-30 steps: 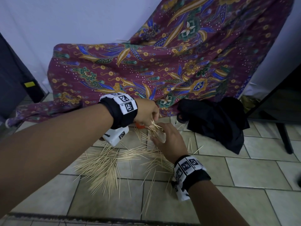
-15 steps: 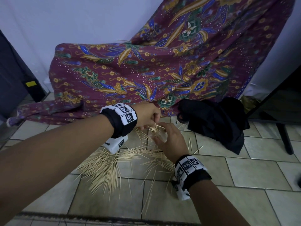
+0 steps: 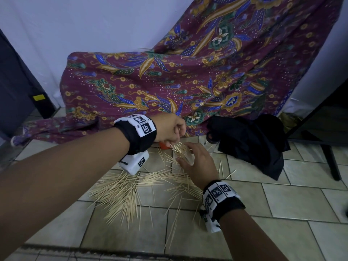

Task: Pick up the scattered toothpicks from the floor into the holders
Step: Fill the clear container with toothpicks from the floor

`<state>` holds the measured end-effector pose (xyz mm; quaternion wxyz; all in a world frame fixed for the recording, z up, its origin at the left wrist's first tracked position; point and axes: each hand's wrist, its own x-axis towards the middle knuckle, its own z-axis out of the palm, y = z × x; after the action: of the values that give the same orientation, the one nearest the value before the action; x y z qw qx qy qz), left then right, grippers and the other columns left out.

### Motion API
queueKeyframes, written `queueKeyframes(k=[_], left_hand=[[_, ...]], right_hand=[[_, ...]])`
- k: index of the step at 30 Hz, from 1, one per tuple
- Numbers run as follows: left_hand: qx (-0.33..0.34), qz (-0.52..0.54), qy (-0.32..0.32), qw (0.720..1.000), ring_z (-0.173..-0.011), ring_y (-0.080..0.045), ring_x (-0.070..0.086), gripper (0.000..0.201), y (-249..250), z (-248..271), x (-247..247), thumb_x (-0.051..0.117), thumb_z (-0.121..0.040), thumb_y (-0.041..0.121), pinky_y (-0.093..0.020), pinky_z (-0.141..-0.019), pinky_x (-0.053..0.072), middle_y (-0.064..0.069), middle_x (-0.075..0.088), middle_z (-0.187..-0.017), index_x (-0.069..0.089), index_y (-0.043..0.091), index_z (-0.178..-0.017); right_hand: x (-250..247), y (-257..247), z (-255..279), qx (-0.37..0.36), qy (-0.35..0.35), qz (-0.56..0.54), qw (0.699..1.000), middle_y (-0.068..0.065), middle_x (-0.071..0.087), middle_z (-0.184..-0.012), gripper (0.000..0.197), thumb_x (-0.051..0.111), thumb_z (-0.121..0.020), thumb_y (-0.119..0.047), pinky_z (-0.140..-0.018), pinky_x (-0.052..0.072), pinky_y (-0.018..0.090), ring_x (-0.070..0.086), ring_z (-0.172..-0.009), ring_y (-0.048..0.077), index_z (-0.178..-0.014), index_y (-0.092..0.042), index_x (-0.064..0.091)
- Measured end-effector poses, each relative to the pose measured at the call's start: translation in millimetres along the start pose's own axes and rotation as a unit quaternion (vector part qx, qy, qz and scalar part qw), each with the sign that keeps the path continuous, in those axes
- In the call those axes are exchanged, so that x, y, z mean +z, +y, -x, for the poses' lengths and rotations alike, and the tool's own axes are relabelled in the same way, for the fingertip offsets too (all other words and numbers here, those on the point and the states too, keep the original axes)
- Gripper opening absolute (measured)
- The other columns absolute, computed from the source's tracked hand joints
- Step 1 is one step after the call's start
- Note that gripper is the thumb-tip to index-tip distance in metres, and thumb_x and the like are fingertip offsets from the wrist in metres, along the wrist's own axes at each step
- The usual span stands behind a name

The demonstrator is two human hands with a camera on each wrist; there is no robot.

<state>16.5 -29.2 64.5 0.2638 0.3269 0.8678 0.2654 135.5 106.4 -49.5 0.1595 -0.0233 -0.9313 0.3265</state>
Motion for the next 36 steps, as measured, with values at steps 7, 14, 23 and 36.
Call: queueKeyframes(k=[7,14,23,36], left_hand=[[0.038,-0.037,0.018,0.998,-0.052,-0.005,0.062,0.014,4.6,-3.4,-1.6,0.067,-0.084,0.006,-0.015,-0.047,0.044,0.004,0.072,-0.075,0.063,0.02,-0.088],[0.075,-0.028,-0.034,0.996,-0.065,0.0,0.066,0.025,4.2,1.0,-8.8,0.057,-0.085,-0.002,-0.028,-0.061,0.055,0.005,0.073,-0.093,0.067,0.019,-0.096],[0.079,-0.104,0.044,0.99,-0.065,0.022,0.053,0.012,-6.9,6.4,-13.2,0.07,-0.087,0.029,-0.006,-0.059,0.038,0.025,0.062,-0.078,0.071,0.024,-0.097],[0.099,-0.139,0.024,0.985,-0.082,-0.004,0.062,0.014,-3.0,-1.5,12.7,0.065,-0.09,0.032,-0.022,-0.073,0.046,0.01,0.071,-0.091,0.072,0.023,-0.099]], right_hand=[[-1.5,-1.7,0.2,0.013,0.0,-0.01,1.0,-0.001,0.06,-0.115,0.048,0.075,-0.083,-0.032,-0.083,0.041,0.024,0.058,-0.101,0.017,-0.124,-0.016,0.058],[-2.8,-2.9,1.2,0.021,0.005,-0.019,1.0,-0.003,0.06,-0.115,0.048,0.075,-0.083,-0.033,-0.084,0.047,0.03,0.057,-0.1,0.014,-0.126,-0.018,0.057],[-3.9,-2.0,0.6,0.04,0.004,-0.035,0.999,-0.003,0.06,-0.119,0.048,0.073,-0.084,-0.034,-0.09,0.048,0.033,0.058,-0.105,0.012,-0.126,-0.017,0.056],[-3.8,-4.7,0.6,0.038,0.005,-0.029,0.999,0.0,0.061,-0.119,0.049,0.074,-0.084,-0.033,-0.086,0.046,0.03,0.058,-0.105,0.016,-0.127,-0.016,0.056]])
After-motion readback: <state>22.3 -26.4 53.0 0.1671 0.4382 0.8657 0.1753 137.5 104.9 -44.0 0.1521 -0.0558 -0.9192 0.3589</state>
